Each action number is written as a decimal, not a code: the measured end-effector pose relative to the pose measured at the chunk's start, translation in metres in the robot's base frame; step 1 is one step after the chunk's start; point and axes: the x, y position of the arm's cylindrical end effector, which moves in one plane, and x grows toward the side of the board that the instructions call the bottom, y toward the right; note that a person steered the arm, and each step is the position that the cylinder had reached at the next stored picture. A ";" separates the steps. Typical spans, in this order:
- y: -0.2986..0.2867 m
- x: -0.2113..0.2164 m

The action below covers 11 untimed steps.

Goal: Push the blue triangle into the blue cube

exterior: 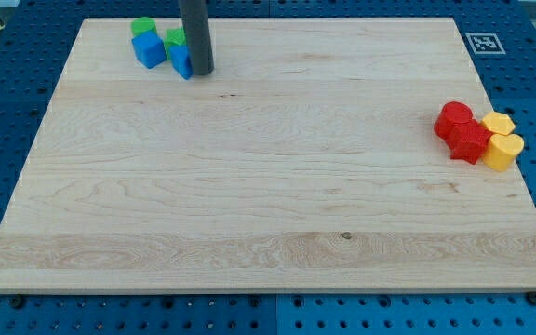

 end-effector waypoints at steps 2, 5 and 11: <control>-0.026 -0.031; 0.030 0.013; -0.028 0.006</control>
